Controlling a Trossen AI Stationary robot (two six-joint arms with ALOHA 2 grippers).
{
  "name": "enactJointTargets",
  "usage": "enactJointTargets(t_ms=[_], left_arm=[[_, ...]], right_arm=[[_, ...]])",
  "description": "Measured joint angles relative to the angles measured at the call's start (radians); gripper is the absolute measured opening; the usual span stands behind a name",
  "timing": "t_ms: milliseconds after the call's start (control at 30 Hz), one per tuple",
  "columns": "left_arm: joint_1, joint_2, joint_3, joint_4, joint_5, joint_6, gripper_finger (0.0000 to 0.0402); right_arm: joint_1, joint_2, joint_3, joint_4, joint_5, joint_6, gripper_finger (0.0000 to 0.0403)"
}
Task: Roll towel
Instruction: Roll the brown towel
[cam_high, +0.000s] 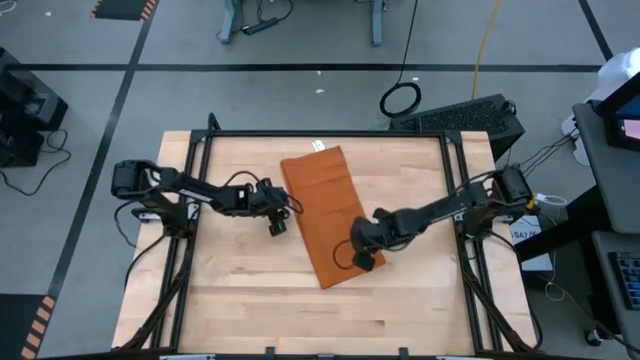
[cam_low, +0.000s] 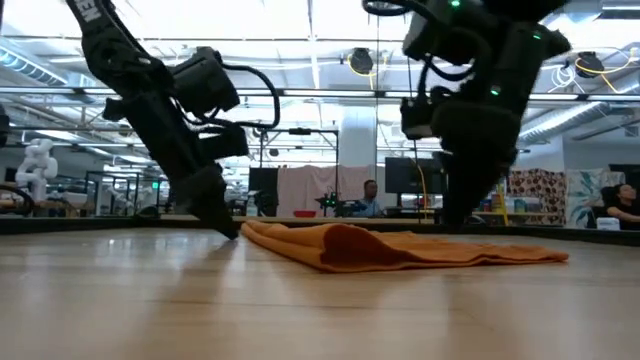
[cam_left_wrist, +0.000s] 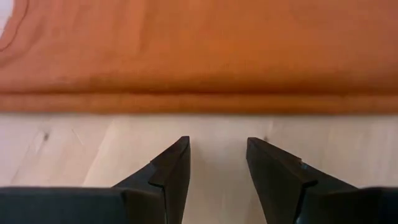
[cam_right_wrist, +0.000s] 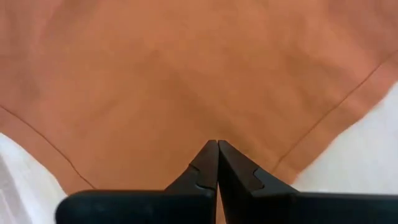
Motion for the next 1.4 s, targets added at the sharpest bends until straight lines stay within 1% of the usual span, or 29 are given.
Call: enactJointTargets(t_ms=[167,267,467,633,767,933,1033,1133,1200,1267,1400], left_arm=[[0.03,0.042,0.0,0.096,-0.059,0.041,0.0166],[0.055,0.05,0.0,0.126,-0.077,0.065,0.0166],[0.115,0.05,0.0,0.144,-0.087,0.121,0.0166],[0.179,0.05,0.0,0.145,-0.086,0.171,0.0166],[0.226,0.05,0.0,0.185,-0.085,0.208,0.0166],[0.26,0.05,0.0,0.24,-0.076,0.246,0.0166],[0.262,0.043,0.0,0.214,-0.067,0.237,0.0166],[0.252,0.016,0.0,0.126,-0.052,0.161,0.0166],[0.237,0.004,0.0,0.055,-0.051,0.112,0.0166],[0.22,-0.003,0.0,-0.007,-0.05,0.086,0.0166],[0.196,0.007,0.002,-0.02,-0.057,0.102,0.0166]], right_arm=[[0.038,0.0,-0.057,0.125,0.014,0.105,0.0],[0.054,0.004,-0.072,0.15,0.045,0.159,0.0],[0.073,0.049,-0.069,0.196,0.061,0.24,0.0],[0.079,0.094,-0.068,0.331,0.072,0.247,0.0],[0.079,0.106,-0.07,0.41,0.082,0.245,0.0],[0.077,0.107,-0.072,0.458,0.12,0.236,0.0],[0.077,0.094,-0.072,0.448,0.12,0.195,0.0],[0.077,0.051,-0.071,0.432,0.098,0.137,0.0],[0.084,0.023,-0.07,0.39,0.099,0.116,0.0],[0.095,0.011,-0.07,0.342,0.1,0.112,0.0],[0.117,0.029,-0.07,0.257,0.101,0.16,0.0]])
